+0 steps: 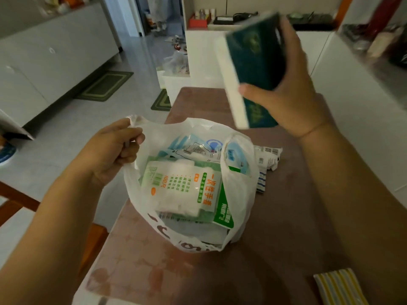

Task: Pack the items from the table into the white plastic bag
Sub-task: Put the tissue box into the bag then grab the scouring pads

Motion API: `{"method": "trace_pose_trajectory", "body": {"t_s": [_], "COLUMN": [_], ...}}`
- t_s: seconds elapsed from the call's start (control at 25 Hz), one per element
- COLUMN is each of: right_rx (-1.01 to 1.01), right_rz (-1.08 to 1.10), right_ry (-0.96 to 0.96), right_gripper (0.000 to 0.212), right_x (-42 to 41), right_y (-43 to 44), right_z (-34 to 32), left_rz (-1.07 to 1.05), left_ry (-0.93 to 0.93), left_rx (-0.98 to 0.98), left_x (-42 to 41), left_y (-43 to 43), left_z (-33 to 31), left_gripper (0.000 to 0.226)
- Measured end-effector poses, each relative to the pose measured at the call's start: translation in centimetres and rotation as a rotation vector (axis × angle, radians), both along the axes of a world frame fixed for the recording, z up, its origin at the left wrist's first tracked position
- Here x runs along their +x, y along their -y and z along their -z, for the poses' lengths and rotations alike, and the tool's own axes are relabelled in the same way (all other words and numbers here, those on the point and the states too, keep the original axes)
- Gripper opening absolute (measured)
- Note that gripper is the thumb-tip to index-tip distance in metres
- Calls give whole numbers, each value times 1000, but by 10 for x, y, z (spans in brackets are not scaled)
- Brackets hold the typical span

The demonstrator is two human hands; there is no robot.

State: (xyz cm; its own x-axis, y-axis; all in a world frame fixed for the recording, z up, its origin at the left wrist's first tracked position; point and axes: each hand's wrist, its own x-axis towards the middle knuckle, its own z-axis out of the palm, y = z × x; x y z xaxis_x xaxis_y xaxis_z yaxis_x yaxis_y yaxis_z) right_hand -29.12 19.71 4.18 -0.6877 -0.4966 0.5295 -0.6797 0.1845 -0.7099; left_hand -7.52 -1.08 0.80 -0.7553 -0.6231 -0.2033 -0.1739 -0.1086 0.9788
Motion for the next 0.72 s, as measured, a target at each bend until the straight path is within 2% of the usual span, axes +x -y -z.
{"method": "trace_pose_trajectory", "body": {"t_s": [0.08,0.2,0.28,0.4,0.48,0.56,0.72], "right_rx": [-16,386,702,1001,1046,979,826], "right_rz": [-218,-414,-399,-289,-339,-336,-352], "right_ry": [-74,45,85,-98,-168,-192,-17], "right_gripper": [101,105,100,83,92,99,101], "right_x": [51,93,93,87,99,106,92], "right_y": [34,66,72,71,74,80,84], "right_z": [-25,9,43,81,101,111,108], "left_rz": [18,-13,-59,-43,-23,-15,1], "left_ry": [-23,-46,-46,-59,-12,11,-11], "left_rx": [24,31,69,111,55,24,21], "left_x": [2,5,8,9,8,6,5], "left_y": [0,6,11,14,13,12,11], "left_z": [1,4,4,4,5,4,-1], "left_gripper": [29,30,32,31,32,33,35]}}
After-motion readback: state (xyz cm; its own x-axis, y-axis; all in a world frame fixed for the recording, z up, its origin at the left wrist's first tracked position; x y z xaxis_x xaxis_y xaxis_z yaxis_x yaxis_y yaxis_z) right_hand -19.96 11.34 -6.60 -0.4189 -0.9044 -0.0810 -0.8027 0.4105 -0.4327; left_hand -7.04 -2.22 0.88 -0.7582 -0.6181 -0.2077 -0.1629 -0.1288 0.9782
